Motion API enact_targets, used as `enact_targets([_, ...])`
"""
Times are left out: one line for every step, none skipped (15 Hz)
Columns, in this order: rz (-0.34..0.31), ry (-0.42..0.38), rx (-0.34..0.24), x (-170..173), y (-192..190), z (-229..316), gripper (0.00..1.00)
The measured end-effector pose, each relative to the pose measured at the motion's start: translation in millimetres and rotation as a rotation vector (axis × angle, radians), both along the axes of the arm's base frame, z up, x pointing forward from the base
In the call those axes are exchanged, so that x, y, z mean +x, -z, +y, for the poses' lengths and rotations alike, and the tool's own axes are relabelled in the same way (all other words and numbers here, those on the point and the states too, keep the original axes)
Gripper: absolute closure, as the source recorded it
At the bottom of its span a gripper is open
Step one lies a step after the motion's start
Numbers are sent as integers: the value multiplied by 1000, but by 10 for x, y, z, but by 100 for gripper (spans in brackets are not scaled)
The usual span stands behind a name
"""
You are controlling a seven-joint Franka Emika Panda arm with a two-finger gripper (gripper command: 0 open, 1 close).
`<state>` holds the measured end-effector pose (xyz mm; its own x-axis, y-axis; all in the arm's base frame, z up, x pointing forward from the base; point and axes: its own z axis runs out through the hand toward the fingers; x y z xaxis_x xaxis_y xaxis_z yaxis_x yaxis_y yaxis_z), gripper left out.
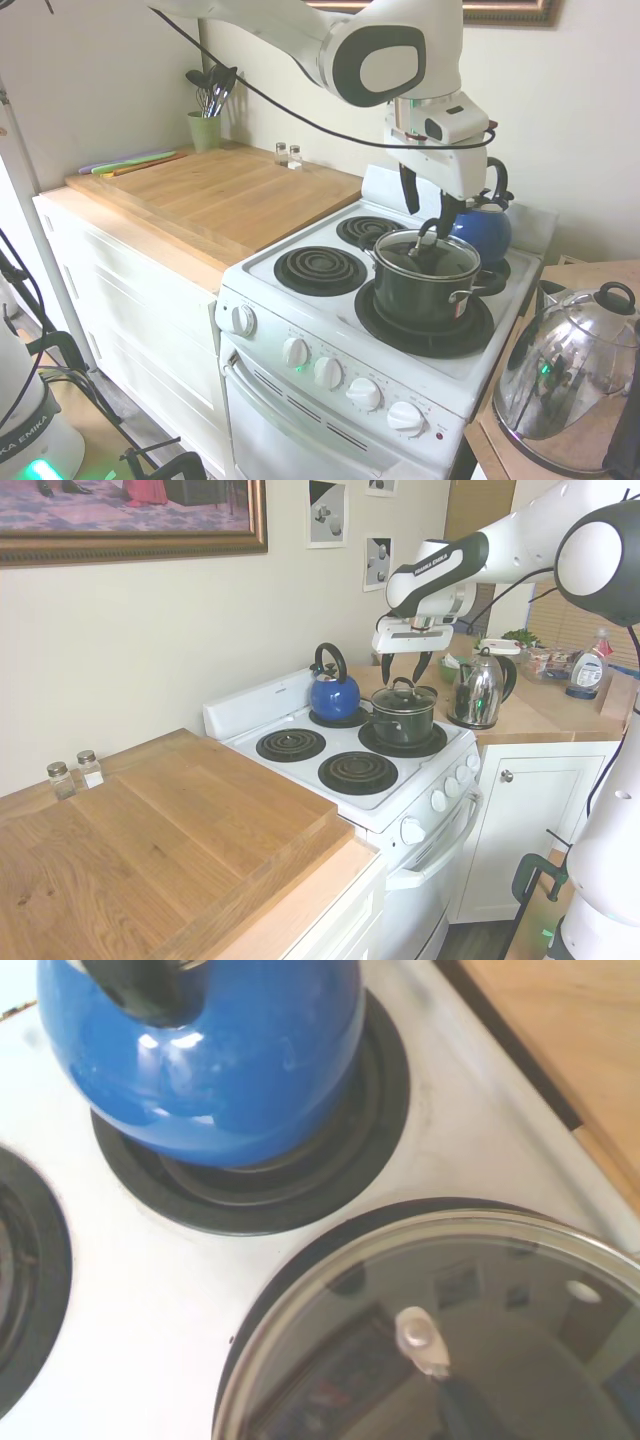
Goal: Uncover the lid of the pot
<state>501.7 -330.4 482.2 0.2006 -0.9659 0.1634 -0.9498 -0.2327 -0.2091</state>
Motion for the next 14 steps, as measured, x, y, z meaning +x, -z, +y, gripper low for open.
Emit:
enact_targets([4, -1, 1, 9, 16, -2, 100])
enact_targets([6, -1, 3, 11, 25, -2, 100])
enact_targets([9, -1, 4, 19, 41, -4, 100])
enact_targets([12, -1, 5, 33, 56, -5, 100])
enact_targets([16, -2, 6, 51, 74, -7, 100])
enact_targets([17, -1, 7, 71, 82, -15, 100])
enact_targets([19, -1, 10, 86, 81, -24, 100])
enact_targets([20, 0, 13, 96, 83, -38, 100])
enact_targets([20, -1, 15, 97, 84, -54, 100])
enact_targets([20, -1, 16, 98, 85, -70, 100])
enact_targets([21, -1, 18, 101, 85, -83, 100])
enact_targets([22, 0, 22, 111, 85, -92, 100])
enact_targets([23, -1, 26, 125, 85, -99, 100])
enact_targets([23, -3, 33, 147, 88, -104, 100])
